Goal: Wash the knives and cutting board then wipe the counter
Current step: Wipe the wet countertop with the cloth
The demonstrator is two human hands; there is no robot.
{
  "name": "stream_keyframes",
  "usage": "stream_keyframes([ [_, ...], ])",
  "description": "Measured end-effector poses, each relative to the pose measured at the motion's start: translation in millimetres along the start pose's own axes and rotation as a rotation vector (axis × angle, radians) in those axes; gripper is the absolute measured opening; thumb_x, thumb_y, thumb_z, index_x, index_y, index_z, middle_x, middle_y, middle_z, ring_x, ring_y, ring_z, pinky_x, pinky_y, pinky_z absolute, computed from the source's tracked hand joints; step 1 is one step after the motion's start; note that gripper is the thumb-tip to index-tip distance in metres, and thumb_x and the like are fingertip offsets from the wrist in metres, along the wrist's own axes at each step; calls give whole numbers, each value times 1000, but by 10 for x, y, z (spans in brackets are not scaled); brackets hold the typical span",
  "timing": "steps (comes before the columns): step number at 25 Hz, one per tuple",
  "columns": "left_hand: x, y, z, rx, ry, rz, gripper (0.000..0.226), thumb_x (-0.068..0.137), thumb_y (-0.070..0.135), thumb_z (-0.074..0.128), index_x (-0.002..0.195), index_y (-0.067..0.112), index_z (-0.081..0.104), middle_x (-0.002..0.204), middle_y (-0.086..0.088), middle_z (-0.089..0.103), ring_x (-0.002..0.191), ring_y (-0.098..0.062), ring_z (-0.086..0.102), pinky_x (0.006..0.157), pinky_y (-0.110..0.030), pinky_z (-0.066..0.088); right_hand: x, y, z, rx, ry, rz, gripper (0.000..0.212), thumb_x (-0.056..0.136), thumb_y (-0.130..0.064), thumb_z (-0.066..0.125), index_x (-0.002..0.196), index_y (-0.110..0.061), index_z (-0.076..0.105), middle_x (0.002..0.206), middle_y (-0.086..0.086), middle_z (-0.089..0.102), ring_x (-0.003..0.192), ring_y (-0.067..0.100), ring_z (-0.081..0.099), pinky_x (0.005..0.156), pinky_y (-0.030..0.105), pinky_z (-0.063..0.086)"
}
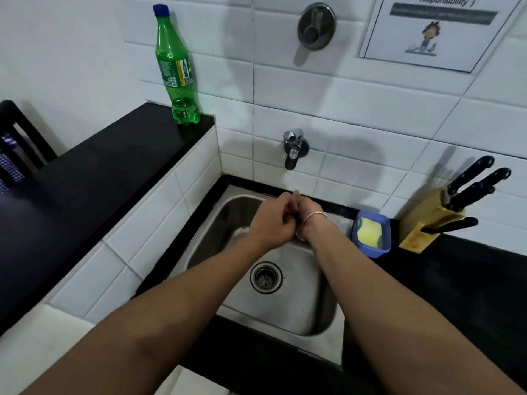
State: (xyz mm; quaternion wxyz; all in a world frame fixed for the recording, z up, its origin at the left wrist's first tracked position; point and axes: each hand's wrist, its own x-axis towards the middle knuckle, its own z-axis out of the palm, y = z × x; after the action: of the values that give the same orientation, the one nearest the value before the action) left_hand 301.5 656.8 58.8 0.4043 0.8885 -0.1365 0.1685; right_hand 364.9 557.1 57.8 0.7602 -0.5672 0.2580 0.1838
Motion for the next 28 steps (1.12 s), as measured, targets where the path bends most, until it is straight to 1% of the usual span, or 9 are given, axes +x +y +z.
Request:
stream_keyframes([
  [2, -8, 67, -29, -29, 103, -18, 12, 75, 11, 56, 87, 15, 54, 76, -3, 66, 69, -23, 62, 62, -40, 49, -32, -21, -98, -45, 24, -33, 27, 102, -27, 49, 81, -14, 59, 70, 7, 57, 55, 20, 52, 54, 30, 48],
  [3, -12, 74, -44, -32, 163, -41, 12, 77, 12, 54, 89, 14, 54, 78, -3, 65, 69, -23, 61, 62, -41, 49, -72, -35, -138, -50, 16, -27, 28, 103, -29, 46, 81, -15, 57, 63, 5, 52, 45, 16, 43, 44, 22, 39],
  [4, -8, 77, -62, -35, 199, -68, 13, 80, 11, 54, 92, 12, 54, 80, -3, 65, 70, -23, 61, 63, -42, 50, -118, -58, -160, -78, 17, -23, 32, 103, -34, 43, 81, -15, 55, 58, 3, 46, 39, 13, 35, 41, 18, 30],
  [8, 38, 108, -123, -13, 154, -128, 20, 84, 5, 56, 103, 13, 55, 78, -2, 65, 69, -20, 61, 65, -45, 53, -258, -150, -114, -243, 42, -77, 51, 100, -56, 35, 75, -15, 52, 52, 2, 40, 37, 15, 33, 41, 19, 28],
  [12, 91, 108, -157, -2, 107, -142, 21, 82, 11, 54, 101, 18, 57, 74, 2, 66, 69, -19, 62, 66, -43, 54, -280, -177, -33, -295, 39, -124, 50, 103, -45, 30, 74, -11, 52, 53, 5, 45, 40, 17, 38, 44, 22, 31],
  [16, 144, 80, -189, -18, 19, -137, 22, 76, 15, 51, 95, 20, 62, 72, 10, 64, 69, -7, 61, 67, -29, 51, -280, -172, 17, -352, 42, -184, 43, 101, -33, 31, 75, -8, 55, 56, 9, 49, 44, 21, 45, 46, 24, 33],
  [23, 118, 67, -267, -30, 33, -131, 21, 74, 15, 53, 88, 29, 59, 71, 12, 62, 69, -3, 60, 60, -12, 44, -244, -108, 119, -416, 27, -251, 44, 102, -36, 30, 94, -6, 60, 69, 12, 54, 59, 24, 50, 55, 29, 36],
  [25, 99, 72, -289, -35, 54, -127, 21, 74, 14, 53, 87, 30, 58, 70, 11, 62, 67, -3, 59, 59, -12, 43, -265, -105, 144, -432, 31, -269, 44, 102, -36, 30, 93, -6, 61, 78, 16, 57, 70, 27, 53, 64, 34, 39],
  [28, 89, 85, -333, -35, 75, -134, 20, 76, 9, 56, 87, 25, 60, 71, 9, 64, 66, -4, 59, 61, -21, 49, -320, -107, 185, -447, 54, -320, 47, 103, -36, 29, 85, -6, 60, 84, 19, 57, 79, 29, 54, 70, 39, 39],
])
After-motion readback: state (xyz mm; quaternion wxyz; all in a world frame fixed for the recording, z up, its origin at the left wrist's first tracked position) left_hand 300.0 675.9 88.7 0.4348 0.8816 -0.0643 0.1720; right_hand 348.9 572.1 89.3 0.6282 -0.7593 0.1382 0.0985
